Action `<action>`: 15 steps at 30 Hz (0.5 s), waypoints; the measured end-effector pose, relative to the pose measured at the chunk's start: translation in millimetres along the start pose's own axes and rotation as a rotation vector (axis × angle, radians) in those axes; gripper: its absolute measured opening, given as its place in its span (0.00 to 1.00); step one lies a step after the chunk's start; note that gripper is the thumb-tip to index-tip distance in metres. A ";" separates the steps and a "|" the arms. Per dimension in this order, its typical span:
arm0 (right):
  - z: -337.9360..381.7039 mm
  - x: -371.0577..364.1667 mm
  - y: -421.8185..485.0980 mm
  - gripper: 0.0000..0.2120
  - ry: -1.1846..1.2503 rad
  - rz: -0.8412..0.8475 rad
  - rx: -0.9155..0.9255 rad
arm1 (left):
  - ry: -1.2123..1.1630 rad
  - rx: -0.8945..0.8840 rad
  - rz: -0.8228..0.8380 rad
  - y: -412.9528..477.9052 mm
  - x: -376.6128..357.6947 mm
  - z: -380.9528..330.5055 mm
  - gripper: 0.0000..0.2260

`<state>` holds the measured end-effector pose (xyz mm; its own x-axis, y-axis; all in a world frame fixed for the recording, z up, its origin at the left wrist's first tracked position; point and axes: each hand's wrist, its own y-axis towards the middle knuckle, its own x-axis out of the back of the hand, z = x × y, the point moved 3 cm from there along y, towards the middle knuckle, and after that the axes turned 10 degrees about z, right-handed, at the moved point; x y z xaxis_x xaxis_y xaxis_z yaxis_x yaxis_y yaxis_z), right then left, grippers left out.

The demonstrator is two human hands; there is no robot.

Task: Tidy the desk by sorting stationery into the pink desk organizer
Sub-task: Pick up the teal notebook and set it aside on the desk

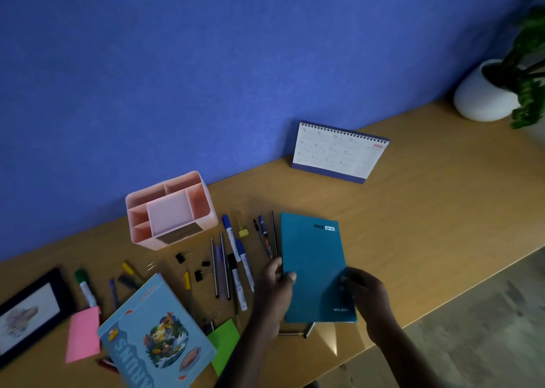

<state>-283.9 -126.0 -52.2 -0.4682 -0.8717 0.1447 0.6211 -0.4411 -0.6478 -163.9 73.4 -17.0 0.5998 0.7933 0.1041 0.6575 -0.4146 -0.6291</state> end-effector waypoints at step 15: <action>40.0 135.7 68.1 0.18 0.066 -0.265 0.087 | -0.042 0.041 0.246 53.3 -101.1 -30.3 0.36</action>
<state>-280.0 -282.9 -46.8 -0.6598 -0.7088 0.2494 0.5218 -0.6710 -0.5267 -175.7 -42.3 -37.7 0.7196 0.6890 -0.0869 0.4750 -0.5796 -0.6622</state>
